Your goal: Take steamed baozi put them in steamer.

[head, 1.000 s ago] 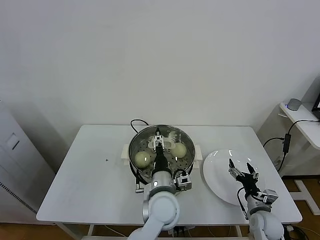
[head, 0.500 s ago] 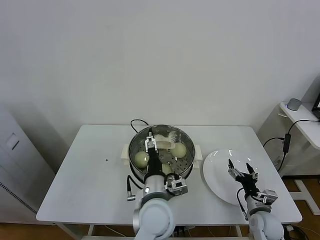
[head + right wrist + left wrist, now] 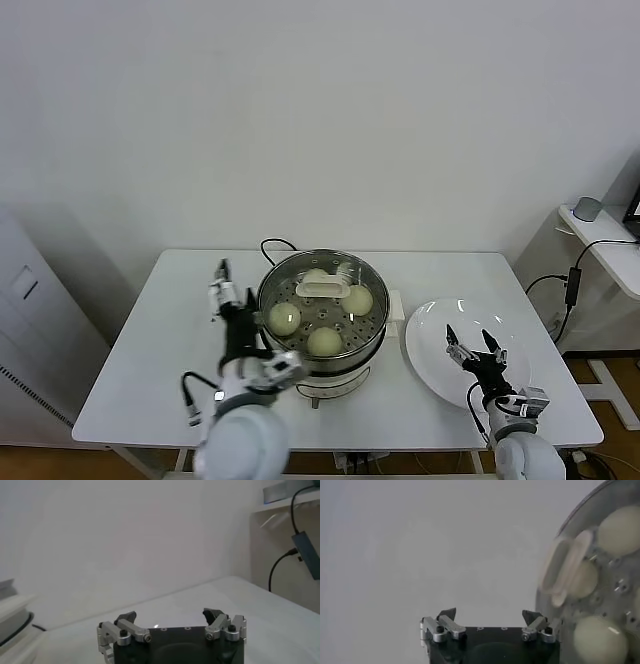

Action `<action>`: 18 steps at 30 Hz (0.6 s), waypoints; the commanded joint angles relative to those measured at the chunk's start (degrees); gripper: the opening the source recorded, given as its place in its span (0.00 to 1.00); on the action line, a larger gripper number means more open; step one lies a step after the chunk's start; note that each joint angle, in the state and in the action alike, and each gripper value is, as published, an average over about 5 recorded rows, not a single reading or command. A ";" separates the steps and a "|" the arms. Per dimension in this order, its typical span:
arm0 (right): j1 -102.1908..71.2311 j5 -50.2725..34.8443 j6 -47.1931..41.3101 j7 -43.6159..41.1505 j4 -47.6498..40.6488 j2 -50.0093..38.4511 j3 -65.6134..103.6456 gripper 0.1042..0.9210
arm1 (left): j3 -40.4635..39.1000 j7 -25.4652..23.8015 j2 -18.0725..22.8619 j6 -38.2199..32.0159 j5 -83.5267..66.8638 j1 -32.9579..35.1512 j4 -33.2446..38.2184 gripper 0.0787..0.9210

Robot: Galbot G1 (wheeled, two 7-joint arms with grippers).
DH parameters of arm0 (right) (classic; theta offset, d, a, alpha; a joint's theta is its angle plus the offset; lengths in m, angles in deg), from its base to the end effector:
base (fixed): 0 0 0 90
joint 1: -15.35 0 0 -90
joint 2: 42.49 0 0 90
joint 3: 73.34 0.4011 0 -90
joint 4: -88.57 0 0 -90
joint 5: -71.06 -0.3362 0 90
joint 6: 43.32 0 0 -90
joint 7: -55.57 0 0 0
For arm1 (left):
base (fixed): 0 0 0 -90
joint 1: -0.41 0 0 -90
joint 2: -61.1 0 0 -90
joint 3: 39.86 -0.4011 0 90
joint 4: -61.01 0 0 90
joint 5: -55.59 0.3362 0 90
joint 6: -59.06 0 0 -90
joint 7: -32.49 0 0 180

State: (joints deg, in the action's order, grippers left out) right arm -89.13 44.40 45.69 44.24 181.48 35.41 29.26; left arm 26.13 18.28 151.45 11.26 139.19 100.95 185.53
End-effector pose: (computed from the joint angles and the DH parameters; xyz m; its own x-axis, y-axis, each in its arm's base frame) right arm 0.2272 -0.1521 -0.4306 -0.9921 0.0075 0.1250 0.0366 0.9720 0.2321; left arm 0.2104 -0.1140 -0.2526 -0.9668 -0.2533 0.0328 -0.0768 0.4107 0.9085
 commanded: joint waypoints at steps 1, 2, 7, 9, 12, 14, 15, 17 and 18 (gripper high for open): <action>-3.39 2.67 3.68 -3.69 3.86 -0.43 -3.01 0.88 | 27.06 6.95 -3.73 -31.25 -55.85 7.27 4.48 0.88; -4.11 3.56 3.37 -3.90 4.83 -0.44 -3.01 0.88 | 27.84 6.60 -3.57 -32.38 -59.44 8.06 4.01 0.88; -8.33 4.39 0.18 -2.65 10.23 -0.62 -2.98 0.88 | 29.21 4.15 -2.82 -38.13 -70.86 12.77 1.04 0.88; -9.52 4.04 -1.04 -1.97 11.73 -0.85 -2.98 0.88 | 29.20 3.89 -2.45 -39.57 -73.36 14.88 0.06 0.88; -11.09 3.95 -2.47 -1.09 13.58 -1.03 -2.82 0.88 | 29.05 4.08 -2.01 -40.23 -77.00 17.74 -1.07 0.88; -12.47 4.22 -3.37 -0.32 15.09 -1.02 -2.66 0.88 | 28.85 4.73 -1.93 -39.89 -79.10 19.44 -1.55 0.88; -13.25 4.34 -3.82 0.16 15.86 -0.90 -2.53 0.88 | 28.75 5.15 -1.93 -39.33 -79.95 20.33 -1.62 0.88; -14.91 4.28 -4.44 0.98 17.06 -0.68 -2.25 0.88 | 28.54 5.91 -2.04 -38.35 -80.94 22.08 -1.41 0.88; -15.85 4.13 -4.56 1.25 17.59 -0.60 -2.11 0.88 | 28.45 6.14 -2.10 -37.85 -81.22 22.92 -1.15 0.88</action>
State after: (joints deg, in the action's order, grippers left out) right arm -97.63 47.67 44.44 43.32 191.52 34.59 27.16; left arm 49.22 22.58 149.82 -7.22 78.98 113.87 185.46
